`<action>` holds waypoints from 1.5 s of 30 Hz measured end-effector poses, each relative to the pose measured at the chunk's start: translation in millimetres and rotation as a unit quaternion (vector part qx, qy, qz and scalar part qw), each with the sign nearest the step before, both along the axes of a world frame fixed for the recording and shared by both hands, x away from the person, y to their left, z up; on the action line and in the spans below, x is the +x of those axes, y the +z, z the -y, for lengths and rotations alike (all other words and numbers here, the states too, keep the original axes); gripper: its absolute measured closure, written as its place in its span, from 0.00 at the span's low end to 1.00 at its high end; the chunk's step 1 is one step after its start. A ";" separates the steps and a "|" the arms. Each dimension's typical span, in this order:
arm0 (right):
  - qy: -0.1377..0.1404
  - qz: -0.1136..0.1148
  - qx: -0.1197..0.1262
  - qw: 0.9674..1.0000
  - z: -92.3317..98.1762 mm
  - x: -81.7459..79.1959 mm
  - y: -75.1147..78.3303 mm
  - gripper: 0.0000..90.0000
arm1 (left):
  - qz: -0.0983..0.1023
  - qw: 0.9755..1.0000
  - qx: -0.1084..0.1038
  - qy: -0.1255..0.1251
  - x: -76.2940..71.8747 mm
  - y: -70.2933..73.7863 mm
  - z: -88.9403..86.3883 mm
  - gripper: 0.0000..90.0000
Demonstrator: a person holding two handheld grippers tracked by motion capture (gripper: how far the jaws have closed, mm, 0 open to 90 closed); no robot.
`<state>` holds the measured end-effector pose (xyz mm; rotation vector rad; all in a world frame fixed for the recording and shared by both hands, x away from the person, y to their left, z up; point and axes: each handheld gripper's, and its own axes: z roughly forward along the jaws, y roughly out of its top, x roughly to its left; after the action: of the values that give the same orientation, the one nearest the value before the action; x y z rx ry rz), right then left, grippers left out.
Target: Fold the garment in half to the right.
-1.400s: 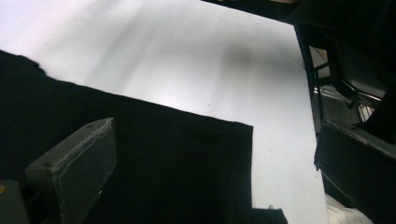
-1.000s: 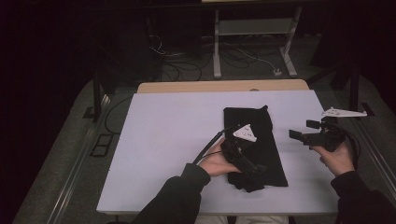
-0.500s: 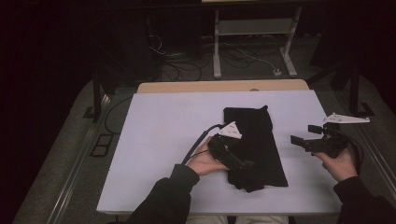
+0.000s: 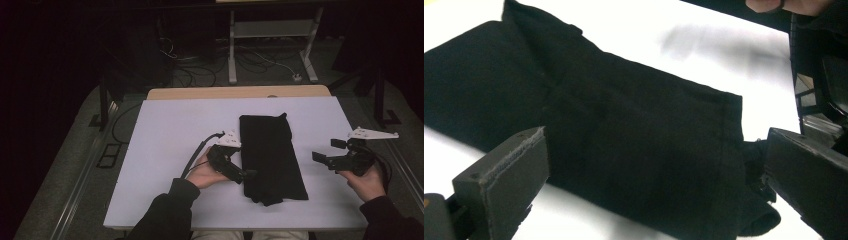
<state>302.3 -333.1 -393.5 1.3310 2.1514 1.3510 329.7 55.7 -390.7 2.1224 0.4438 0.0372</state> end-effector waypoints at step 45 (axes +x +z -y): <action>0.008 -0.001 0.001 1.000 1.5 -31.9 -16.8 0.00 | 0.017 0.994 -0.022 0.109 -12.8 -13.9 -107.3 0.00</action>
<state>270.3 -334.6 -410.4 1.3188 2.1674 1.3585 316.8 163.1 -404.5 2.0186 0.6496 0.1868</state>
